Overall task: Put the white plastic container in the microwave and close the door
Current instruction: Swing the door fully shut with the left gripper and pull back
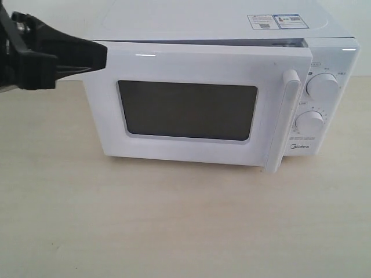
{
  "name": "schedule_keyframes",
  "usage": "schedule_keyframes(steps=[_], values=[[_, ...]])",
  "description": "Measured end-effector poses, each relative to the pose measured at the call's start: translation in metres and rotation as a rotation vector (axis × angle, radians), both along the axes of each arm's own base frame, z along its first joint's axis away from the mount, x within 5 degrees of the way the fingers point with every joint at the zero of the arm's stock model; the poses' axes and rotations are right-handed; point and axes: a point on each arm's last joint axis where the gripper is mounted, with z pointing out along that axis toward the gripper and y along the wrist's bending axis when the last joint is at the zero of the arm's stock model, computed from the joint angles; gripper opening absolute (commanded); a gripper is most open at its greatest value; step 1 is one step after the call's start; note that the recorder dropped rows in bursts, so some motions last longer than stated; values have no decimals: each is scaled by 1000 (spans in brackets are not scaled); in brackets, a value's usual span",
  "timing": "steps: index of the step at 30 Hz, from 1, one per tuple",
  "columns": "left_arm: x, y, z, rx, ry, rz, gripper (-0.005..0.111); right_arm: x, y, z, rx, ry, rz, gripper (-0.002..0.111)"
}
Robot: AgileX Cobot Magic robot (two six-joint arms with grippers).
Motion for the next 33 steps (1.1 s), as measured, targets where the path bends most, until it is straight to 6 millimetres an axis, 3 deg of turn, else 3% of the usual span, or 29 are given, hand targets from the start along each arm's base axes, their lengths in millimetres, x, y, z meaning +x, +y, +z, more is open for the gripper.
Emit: schedule_keyframes(steps=[21,33], values=[[-99,45,6,-213,-144,-31,4,0,0,0,0,0,0,0],[-129,57,15,-284,-207,-64,4,0,0,0,0,0,0,0]])
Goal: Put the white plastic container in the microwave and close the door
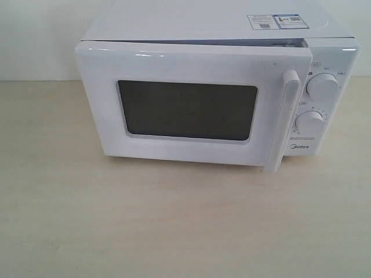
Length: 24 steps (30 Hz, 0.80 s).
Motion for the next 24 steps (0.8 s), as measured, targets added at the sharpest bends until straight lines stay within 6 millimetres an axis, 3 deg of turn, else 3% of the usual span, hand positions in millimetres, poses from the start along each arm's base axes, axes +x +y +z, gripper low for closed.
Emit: schedule_keyframes(steps=[18,24], values=[[-1,3,3,-28,-14,26,4,1,0,2,3,-22,0,0],[-13,13,10,-86,-89,69,4,1,0,2,3,-22,0,0]])
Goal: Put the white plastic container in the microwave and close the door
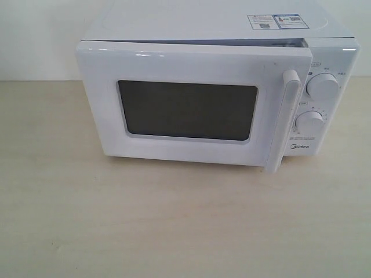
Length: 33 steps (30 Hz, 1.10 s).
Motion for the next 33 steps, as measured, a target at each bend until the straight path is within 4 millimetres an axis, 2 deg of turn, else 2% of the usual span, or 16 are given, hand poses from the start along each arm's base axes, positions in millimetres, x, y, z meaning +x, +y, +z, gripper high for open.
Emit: schedule_keyframes(steps=[10,13,20,28,33], values=[[2,-1,-13,23,23,2,4,0,0,0,-14,-3,1,0],[3,-1,-14,26,28,2,4,1,0,4,-43,-50,6,0],[2,-2,-15,17,45,-5,4,2,0,37,37,-404,0,0],[1,-3,-16,34,53,-27,4,-4,-1,58,72,-649,0,0],[0,-3,-17,37,54,-31,4,-11,-3,73,272,-783,12,0]])
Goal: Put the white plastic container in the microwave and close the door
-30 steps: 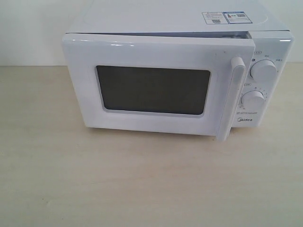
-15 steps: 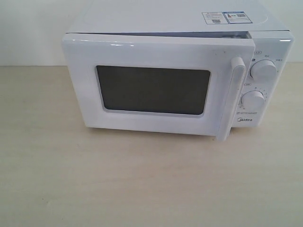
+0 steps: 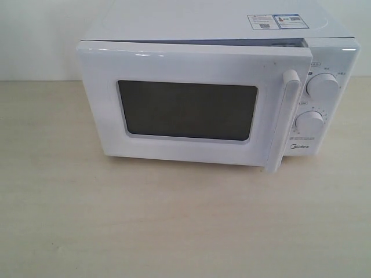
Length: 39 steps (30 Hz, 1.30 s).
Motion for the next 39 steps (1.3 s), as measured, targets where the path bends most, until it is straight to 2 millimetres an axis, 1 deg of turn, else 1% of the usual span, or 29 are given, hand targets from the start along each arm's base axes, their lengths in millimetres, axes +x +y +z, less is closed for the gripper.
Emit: schedule_keyframes(steps=[2,6,9,10,13,15,17,21,23,25,28,30,35,37,39], values=[[0,0,0,0,0,0,4,-3,0,12,17,-19,12,0],[0,0,0,0,0,0,4,-21,-1,61,13,-48,21,0],[0,0,0,0,0,-1,4,-34,-2,94,-12,37,14,0],[0,0,0,0,0,-1,4,-36,-3,102,-34,75,4,0],[0,0,0,-11,6,-5,4,-31,-2,121,-172,265,-41,0],[0,0,0,-10,6,-5,4,-20,1,121,-277,443,-29,0],[0,0,0,-12,6,-5,4,-8,7,114,-332,607,40,0],[0,0,1,-14,7,-6,4,16,23,96,-332,875,239,0],[0,0,1,-14,7,-6,4,25,31,90,-308,958,317,0],[0,0,1,-14,7,-6,4,35,37,90,-266,982,367,0],[0,0,1,-14,7,-6,4,50,44,94,-168,950,420,0],[0,0,1,-14,7,-6,4,59,50,97,-138,924,466,0],[0,0,1,-14,7,-6,4,86,67,93,-234,878,585,0],[0,0,1,-14,7,-6,4,96,72,91,-252,856,626,0],[0,0,1,-14,7,-6,4,105,75,91,-240,827,628,0]])
